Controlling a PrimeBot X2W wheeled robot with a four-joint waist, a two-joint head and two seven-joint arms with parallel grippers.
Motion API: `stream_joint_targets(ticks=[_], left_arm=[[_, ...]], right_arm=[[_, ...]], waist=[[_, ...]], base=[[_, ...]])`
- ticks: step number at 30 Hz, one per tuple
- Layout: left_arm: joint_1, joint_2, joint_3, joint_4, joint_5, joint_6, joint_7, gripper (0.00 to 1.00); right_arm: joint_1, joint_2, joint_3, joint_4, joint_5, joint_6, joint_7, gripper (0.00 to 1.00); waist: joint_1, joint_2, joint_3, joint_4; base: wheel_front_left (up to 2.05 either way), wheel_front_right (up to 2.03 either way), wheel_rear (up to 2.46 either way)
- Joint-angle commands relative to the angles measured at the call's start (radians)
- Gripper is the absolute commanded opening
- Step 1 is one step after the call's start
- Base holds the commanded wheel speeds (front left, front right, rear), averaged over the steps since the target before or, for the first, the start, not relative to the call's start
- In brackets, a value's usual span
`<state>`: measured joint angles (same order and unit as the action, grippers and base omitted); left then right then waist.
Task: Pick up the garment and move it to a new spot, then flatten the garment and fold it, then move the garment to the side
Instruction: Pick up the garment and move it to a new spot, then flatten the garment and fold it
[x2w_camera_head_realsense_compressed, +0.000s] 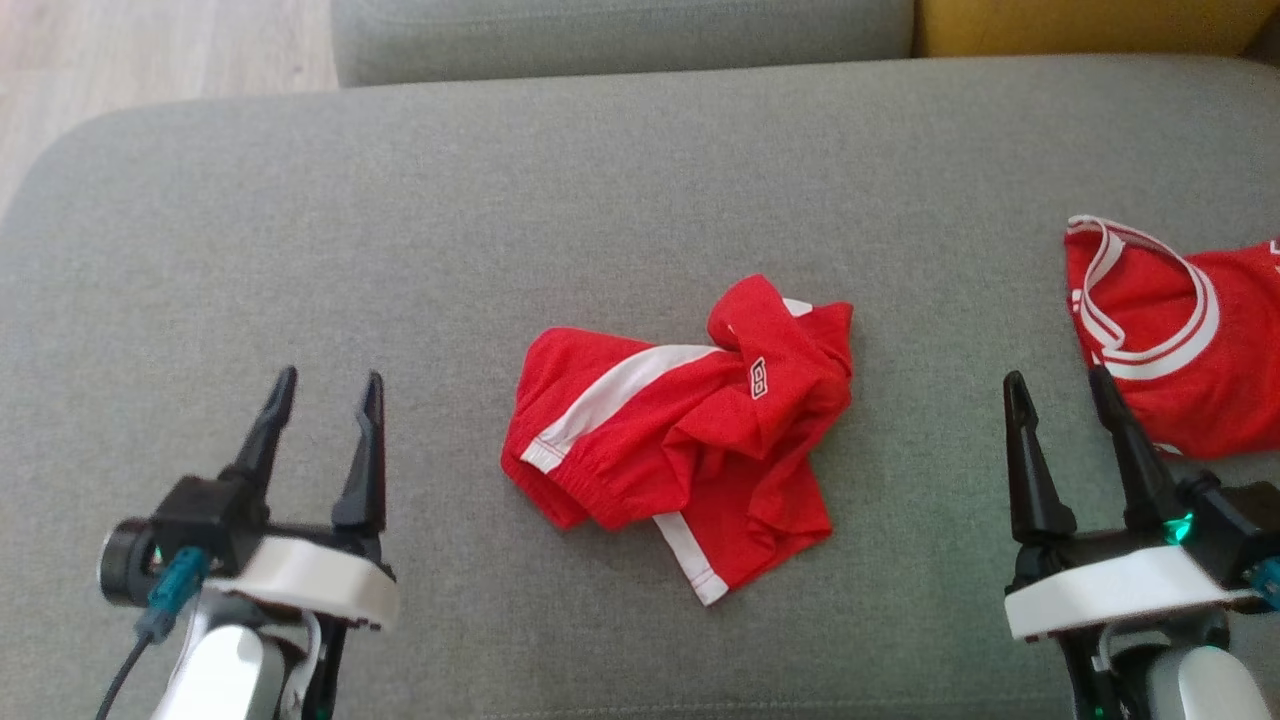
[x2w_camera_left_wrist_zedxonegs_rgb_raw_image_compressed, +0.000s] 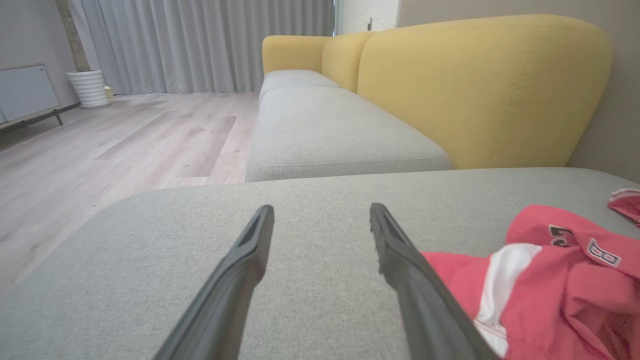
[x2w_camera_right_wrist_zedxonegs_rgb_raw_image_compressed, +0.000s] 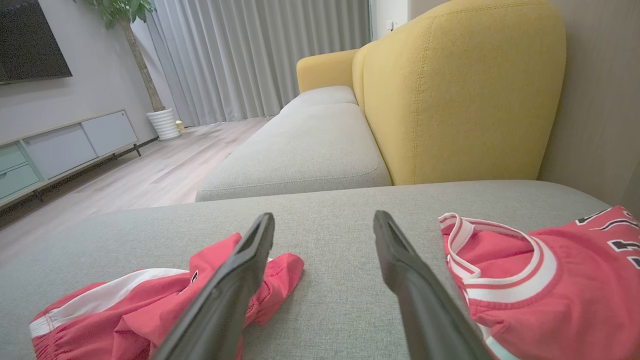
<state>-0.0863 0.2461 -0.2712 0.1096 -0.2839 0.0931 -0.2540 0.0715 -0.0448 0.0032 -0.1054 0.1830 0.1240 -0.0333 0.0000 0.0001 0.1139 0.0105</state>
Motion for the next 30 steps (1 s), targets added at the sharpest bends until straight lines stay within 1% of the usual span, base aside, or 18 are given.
stream_joint_targets(ticks=[1,3,6,15,22,30], left_arm=[[-0.029,0.025,0.038,-0.042,-0.004,-0.013,-0.008,1.0],[-0.013,0.026,0.034,-0.044,-0.012,-0.024,-0.008,1.0],[0.01,0.024,0.028,-0.05,-0.018,-0.029,-0.008,1.0],[0.098,0.019,0.015,-0.071,-0.025,-0.001,0.013,1.0],[0.123,0.026,0.016,-0.093,-0.025,0.02,0.03,1.0],[0.124,0.033,0.011,-0.103,-0.023,0.03,0.041,1.0]], right_arm=[[-0.01,-0.005,0.023,-0.039,-0.007,0.007,0.007,1.0],[0.0,-0.005,0.023,-0.039,-0.009,0.007,0.012,1.0],[0.019,-0.005,0.022,-0.04,-0.011,0.007,0.022,1.0],[0.069,-0.005,0.021,-0.05,-0.012,0.007,0.045,1.0],[0.085,-0.005,0.016,-0.063,-0.009,0.007,0.051,1.0],[0.091,-0.005,0.012,-0.064,-0.009,0.007,0.05,1.0]], waist=[[0.0,-0.0001,-0.014,0.009],[0.0,-0.0001,-0.029,0.01],[0.0,-0.0001,-0.053,0.009],[0.0,-0.0001,-0.115,-0.003],[0.0,-0.0001,-0.123,-0.004],[0.0,-0.0001,-0.122,-0.002]], base=[[0.0,0.0,0.0],[0.0,0.0,0.0],[0.0,0.0,0.0],[0.0,0.0,0.0],[0.0,0.0,0.0],[0.0,0.0,0.0]])
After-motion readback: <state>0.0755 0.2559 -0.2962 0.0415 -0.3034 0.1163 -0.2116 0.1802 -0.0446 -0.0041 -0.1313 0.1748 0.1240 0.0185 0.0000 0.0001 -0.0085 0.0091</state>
